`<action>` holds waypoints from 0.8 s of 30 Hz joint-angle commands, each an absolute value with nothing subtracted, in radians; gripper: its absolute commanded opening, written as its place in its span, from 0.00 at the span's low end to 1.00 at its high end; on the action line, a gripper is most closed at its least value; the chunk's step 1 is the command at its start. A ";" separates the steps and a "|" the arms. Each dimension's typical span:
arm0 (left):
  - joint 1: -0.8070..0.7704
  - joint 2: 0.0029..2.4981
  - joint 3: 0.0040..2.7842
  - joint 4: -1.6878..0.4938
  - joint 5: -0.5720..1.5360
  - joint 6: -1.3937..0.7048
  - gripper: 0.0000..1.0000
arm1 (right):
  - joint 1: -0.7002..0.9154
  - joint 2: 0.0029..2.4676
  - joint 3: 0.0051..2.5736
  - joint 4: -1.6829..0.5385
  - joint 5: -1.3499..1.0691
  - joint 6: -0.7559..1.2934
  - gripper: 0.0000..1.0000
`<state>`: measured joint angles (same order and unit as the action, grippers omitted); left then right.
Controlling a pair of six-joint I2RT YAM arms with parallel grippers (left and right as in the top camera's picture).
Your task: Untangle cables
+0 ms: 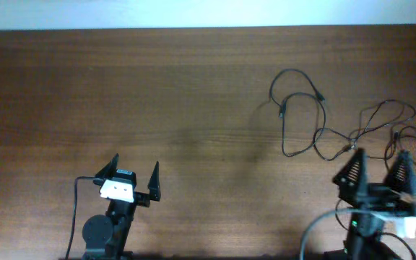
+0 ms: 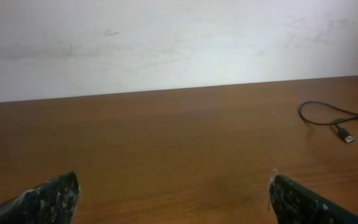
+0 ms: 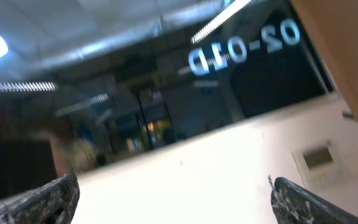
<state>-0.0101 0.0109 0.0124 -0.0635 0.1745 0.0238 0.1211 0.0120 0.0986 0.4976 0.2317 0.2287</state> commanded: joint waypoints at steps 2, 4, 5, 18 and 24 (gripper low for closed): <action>-0.012 0.005 0.009 -0.068 0.165 0.039 0.99 | 0.115 0.004 0.006 0.359 0.210 0.208 0.98; -0.012 0.005 0.009 -0.068 0.165 0.039 0.99 | 0.115 0.004 0.006 0.208 0.209 0.191 0.98; -0.012 0.005 0.009 -0.068 0.165 0.039 0.99 | 0.115 0.004 0.006 0.118 0.214 0.186 0.98; -0.012 0.005 0.009 -0.068 0.165 0.039 0.99 | 0.115 0.004 0.006 -0.064 0.191 -0.072 0.98; -0.012 0.005 0.009 -0.068 0.165 0.039 0.99 | 0.117 0.006 0.006 -0.064 0.191 -0.072 0.98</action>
<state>-0.0101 0.0109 0.0124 -0.0635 0.1745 0.0238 0.1204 0.0139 0.0101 -0.0532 0.1997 -0.0643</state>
